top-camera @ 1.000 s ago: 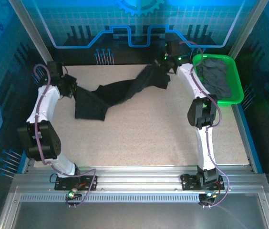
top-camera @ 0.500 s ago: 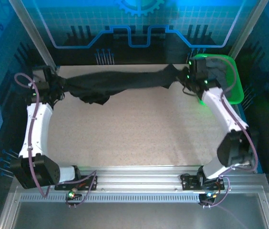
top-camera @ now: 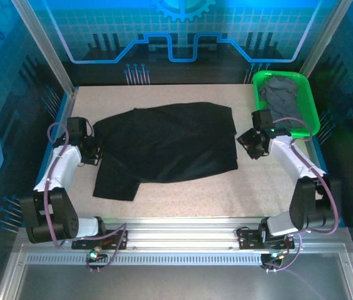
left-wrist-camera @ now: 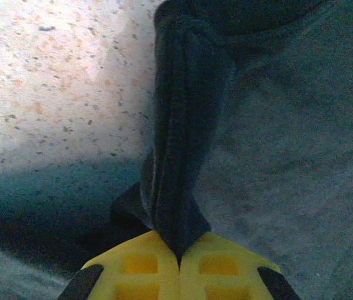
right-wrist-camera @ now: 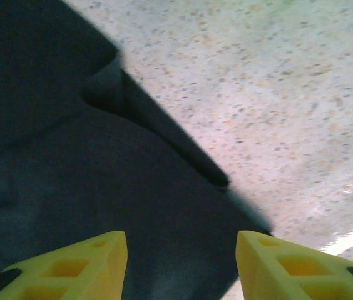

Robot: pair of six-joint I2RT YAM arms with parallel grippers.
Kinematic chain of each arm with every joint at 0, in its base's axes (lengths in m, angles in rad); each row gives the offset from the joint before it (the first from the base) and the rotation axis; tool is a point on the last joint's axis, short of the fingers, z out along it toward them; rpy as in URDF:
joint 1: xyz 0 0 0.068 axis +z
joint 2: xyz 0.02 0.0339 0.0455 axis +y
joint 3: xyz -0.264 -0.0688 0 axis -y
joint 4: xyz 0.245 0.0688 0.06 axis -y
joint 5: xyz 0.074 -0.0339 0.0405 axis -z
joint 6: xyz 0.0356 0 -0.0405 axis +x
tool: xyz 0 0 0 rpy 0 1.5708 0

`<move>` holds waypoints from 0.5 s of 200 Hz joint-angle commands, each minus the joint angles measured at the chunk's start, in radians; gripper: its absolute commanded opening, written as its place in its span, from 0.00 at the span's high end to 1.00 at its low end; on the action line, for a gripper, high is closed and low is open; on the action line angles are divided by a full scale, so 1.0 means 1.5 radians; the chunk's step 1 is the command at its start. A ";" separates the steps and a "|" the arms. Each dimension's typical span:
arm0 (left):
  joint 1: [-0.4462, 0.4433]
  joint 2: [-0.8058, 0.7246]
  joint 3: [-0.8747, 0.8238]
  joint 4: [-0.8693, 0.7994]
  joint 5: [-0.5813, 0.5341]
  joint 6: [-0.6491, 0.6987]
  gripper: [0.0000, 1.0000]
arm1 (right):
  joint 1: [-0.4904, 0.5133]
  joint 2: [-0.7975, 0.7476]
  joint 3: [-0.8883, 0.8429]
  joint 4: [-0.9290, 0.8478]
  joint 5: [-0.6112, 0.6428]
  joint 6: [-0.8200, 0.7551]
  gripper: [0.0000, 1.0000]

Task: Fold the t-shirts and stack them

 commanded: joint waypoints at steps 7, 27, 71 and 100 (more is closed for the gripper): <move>-0.008 0.020 0.037 0.019 0.022 0.004 1.00 | 0.047 0.070 0.051 -0.026 -0.011 0.068 0.51; -0.010 0.025 0.045 0.023 0.027 0.011 1.00 | 0.077 0.141 0.127 -0.044 -0.013 0.077 0.51; -0.010 0.028 0.059 0.016 0.037 0.036 1.00 | 0.086 0.143 0.071 -0.074 0.010 0.066 0.58; -0.011 0.028 0.057 0.010 0.039 0.044 1.00 | 0.066 0.095 -0.012 -0.068 0.018 0.003 0.62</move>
